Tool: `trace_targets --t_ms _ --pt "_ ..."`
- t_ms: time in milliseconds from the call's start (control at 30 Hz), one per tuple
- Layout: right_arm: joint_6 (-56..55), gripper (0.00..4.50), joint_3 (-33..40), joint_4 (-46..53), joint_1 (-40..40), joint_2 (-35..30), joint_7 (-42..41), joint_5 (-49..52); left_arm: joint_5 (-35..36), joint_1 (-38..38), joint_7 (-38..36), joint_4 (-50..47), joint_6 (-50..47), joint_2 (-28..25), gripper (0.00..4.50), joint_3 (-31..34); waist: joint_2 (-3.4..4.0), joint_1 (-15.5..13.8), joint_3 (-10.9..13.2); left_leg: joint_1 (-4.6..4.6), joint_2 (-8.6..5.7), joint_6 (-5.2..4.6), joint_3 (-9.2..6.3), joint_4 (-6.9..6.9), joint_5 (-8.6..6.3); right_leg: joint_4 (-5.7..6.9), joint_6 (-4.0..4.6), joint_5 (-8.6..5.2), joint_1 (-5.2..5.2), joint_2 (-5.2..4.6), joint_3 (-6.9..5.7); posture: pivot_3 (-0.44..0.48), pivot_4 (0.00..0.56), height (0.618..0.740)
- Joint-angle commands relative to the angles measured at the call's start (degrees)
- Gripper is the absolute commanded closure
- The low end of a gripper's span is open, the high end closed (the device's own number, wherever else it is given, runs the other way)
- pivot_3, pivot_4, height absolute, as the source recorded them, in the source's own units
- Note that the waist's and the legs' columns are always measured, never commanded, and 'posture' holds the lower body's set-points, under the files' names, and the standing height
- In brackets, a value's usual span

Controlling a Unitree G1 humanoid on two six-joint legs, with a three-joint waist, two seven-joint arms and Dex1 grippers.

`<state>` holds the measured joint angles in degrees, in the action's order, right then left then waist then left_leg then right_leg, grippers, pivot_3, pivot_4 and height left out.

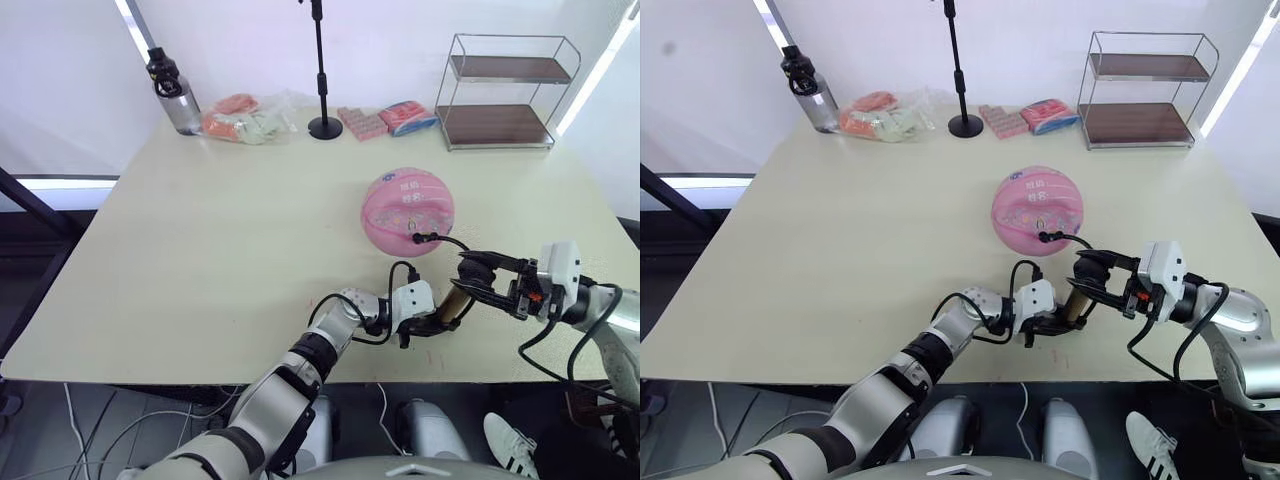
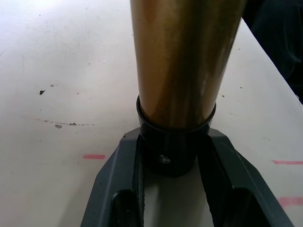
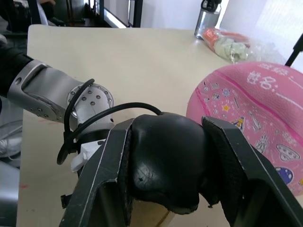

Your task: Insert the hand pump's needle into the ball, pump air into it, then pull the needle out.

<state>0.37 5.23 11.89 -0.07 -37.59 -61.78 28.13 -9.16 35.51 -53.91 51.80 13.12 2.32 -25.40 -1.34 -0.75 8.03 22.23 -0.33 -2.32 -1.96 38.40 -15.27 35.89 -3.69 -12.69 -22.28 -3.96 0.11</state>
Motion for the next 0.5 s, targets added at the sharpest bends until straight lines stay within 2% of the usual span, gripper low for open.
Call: trace_targets --t_ms 33,233,500 --pt "2.18 2.85 -2.6 -0.91 2.25 -0.35 -0.49 -1.7 -1.92 -1.48 -0.61 2.34 -1.66 -0.72 3.39 -1.41 0.0 0.05 0.0 -0.15 0.01 0.0 0.02 -0.02 0.0 0.0 0.01 -0.02 0.13 -0.01 0.01 0.0 0.15 0.74" --pt "7.68 2.85 5.47 4.48 -3.17 -4.89 -0.73 7.33 -1.98 -1.46 -0.71 2.46 -1.58 -0.68 3.39 -1.35 0.26 -0.02 0.21 -0.22 0.04 0.0 0.01 -0.05 -0.01 -0.01 0.21 -0.14 0.2 -0.01 0.01 0.0 0.15 0.74" --pt "20.0 2.85 15.38 9.79 -10.42 -12.55 0.79 20.66 -2.19 -1.27 -1.0 2.5 -1.19 -0.71 3.39 -1.5 0.51 -0.14 0.44 0.51 -0.07 0.0 -0.01 -0.01 0.0 -0.02 0.0 0.02 -0.44 -0.09 0.02 0.0 0.15 0.74"
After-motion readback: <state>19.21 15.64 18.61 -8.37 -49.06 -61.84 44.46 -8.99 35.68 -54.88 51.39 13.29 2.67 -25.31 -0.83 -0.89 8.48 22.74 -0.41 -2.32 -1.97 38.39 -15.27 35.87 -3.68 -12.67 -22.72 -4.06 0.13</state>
